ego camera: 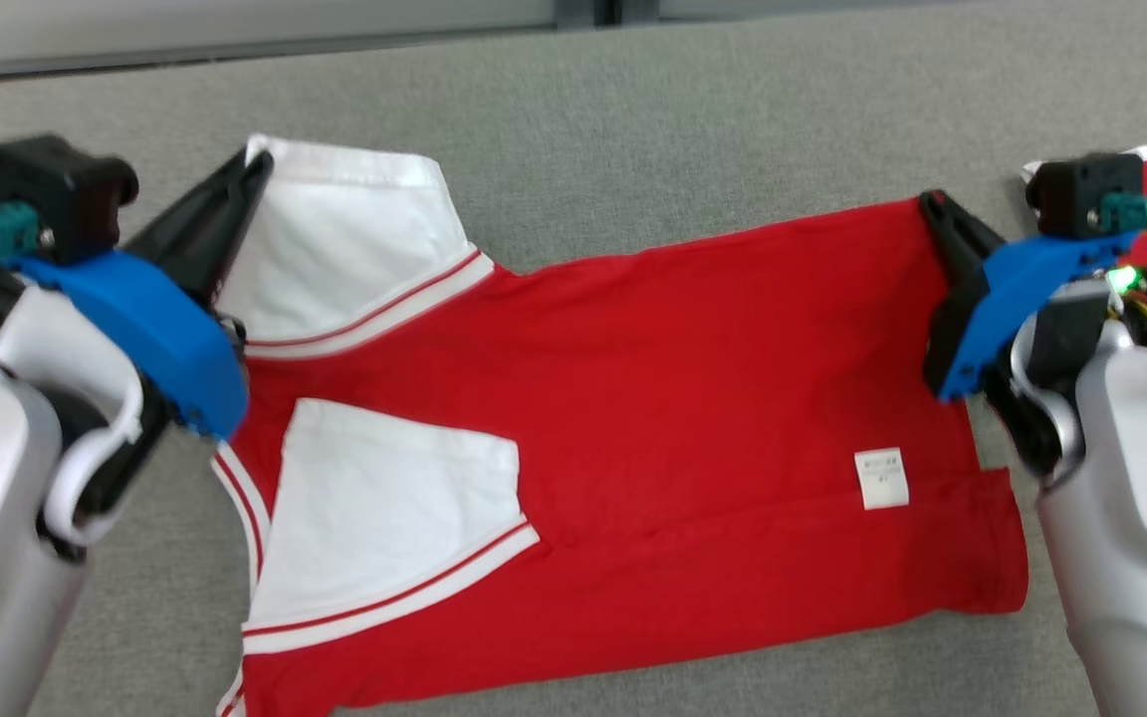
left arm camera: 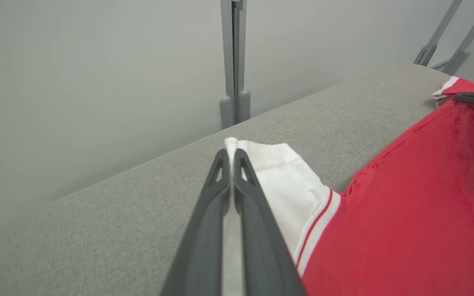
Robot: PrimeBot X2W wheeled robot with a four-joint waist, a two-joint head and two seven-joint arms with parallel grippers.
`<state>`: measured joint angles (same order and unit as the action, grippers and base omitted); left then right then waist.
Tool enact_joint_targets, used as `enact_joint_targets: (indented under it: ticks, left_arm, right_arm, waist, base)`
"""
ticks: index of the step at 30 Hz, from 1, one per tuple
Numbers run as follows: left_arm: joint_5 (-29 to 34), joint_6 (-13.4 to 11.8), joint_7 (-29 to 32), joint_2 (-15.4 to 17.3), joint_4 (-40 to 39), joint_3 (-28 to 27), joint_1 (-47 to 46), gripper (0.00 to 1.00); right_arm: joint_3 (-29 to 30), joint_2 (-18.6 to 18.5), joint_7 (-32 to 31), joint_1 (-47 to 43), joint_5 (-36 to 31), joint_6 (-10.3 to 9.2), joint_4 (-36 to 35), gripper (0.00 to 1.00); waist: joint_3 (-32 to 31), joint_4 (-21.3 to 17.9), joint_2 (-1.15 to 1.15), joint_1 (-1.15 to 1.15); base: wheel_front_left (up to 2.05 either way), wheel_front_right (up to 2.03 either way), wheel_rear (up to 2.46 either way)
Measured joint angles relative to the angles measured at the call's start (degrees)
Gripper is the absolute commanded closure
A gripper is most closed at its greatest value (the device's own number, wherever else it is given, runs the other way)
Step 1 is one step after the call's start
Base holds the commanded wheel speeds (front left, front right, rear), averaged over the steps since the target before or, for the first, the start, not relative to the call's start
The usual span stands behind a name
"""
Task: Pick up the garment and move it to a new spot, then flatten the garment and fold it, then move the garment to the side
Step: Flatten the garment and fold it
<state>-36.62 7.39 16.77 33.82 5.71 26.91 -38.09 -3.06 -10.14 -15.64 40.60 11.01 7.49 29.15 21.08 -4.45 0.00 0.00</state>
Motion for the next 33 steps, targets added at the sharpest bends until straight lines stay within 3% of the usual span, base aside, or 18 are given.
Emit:
enact_joint_targets:
  ticks: [5,13,23,24,25,26,27,33]
  left_arm:
    - [-1.58,-2.19,-3.35,0.44,-3.79,-0.33,9.9,1.0]
    - [-5.66,-6.95,-8.95,-0.38,-7.54,-1.57,27.66,1.0]
    - [-7.35,-7.61,-15.23,-4.42,-0.98,0.15,37.28,1.0]
    - [-7.58,-7.34,-16.66,-5.13,0.44,0.23,38.1,1.0]
    - [-7.8,-7.15,-17.55,-5.57,1.09,0.19,38.39,0.78]
    - [-7.92,-6.8,-18.4,-5.88,1.55,0.15,38.75,0.41]
    - [-8.23,-6.48,-19.17,-6.2,1.85,0.14,39.28,0.0]
    - [-10.16,-6.66,-25.31,-8.92,1.75,-1.72,42.62,0.0]
  right_arm:
    - [0.4,-1.18,2.57,-8.77,2.13,0.0,-4.47,1.0]
    - [5.24,0.0,3.45,-22.02,3.12,0.0,-10.16,1.0]
    - [7.75,2.69,5.21,-30.23,1.81,0.0,-11.09,1.0]
    - [7.95,3.08,6.39,-31.38,1.46,0.0,-11.27,0.63]
    - [8.0,3.3,6.95,-31.85,1.45,0.0,-11.36,0.2]
    - [8.12,3.49,7.6,-32.39,1.27,0.0,-11.46,0.0]
    - [8.23,3.7,8.06,-33.04,1.2,0.0,-11.56,0.0]
    - [11.61,5.23,11.79,-37.55,0.67,0.0,-12.82,0.0]
  waist:
    - [-4.98,1.0,0.0,-0.01]
    - [-10.18,0.88,0.0,-0.02]
    - [-13.64,1.08,0.0,-0.01]
    - [-14.19,1.09,0.0,-0.01]
    - [-14.47,1.1,0.0,0.0]
    - [-14.79,1.13,0.0,0.0]
    - [-15.11,1.14,0.0,0.0]
    - [-16.66,1.24,0.0,0.0]
  base:
    - [0.0,0.0,0.0]
    - [0.0,0.0,0.0]
    - [0.0,0.0,0.0]
    - [0.0,0.0,0.0]
    - [0.0,0.0,0.0]
    - [0.0,0.0,0.0]
    - [0.0,0.0,0.0]
    - [0.0,0.0,0.0]
